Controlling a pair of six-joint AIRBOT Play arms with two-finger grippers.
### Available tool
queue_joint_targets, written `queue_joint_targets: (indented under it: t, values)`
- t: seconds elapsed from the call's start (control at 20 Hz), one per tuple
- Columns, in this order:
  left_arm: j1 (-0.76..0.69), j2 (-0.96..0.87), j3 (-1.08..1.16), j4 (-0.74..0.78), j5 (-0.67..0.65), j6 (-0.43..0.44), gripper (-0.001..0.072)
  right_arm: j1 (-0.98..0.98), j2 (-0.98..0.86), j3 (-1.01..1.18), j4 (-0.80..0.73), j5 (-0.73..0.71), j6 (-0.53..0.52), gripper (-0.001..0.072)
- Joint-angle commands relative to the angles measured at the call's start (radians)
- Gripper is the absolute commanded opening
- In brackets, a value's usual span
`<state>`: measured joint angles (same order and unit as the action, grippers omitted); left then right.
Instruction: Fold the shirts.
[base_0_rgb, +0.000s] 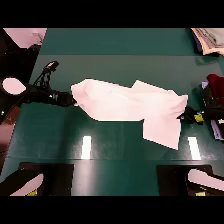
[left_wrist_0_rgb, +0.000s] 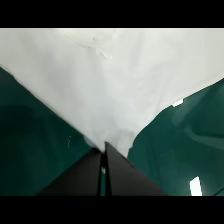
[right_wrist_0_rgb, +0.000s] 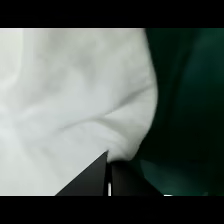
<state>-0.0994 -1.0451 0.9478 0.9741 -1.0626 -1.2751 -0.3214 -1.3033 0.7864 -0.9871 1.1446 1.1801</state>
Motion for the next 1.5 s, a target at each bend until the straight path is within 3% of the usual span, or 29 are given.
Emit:
queue_joint_targets:
  t: [0.0, 0.4, 0.65, 0.9, 1.05, 1.25, 1.45]
  values:
    - [0.000, 0.003, 0.060, 0.011, 0.005, -0.001, 0.0023, 0.002, 0.092, 0.088, 0.028, 0.044, -0.003, 0.0014]
    - [0.000, 0.003, 0.795, 0.035, -0.006, -0.007, 0.0024, 0.002, 0.372, 0.661, 0.079, 0.016, 0.027, 0.0013]
    - [0.000, 0.015, 1.235, 0.050, -0.032, -0.004, 0.0024, 0.001, 0.491, 0.945, 0.074, -0.137, 0.027, 0.0013]
    - [0.000, 0.187, 1.218, 0.045, 0.110, -0.055, 0.0023, 0.000, 0.543, 1.140, 0.062, -0.148, 0.026, 0.0012]
    - [0.000, 0.256, 1.219, 0.032, 0.126, -0.085, 0.0023, 0.000, 0.518, 1.267, -0.037, -0.084, 0.044, 0.0012]
    - [0.000, 0.264, 1.165, 0.110, 0.000, -0.143, 0.0023, 0.000, 0.421, 1.378, -0.093, 0.088, 0.107, 0.0010]
    - [0.000, 0.237, 0.833, 0.305, -0.135, -0.239, 0.0023, 0.007, 0.290, 1.223, 0.008, 0.203, 0.121, 0.0010]
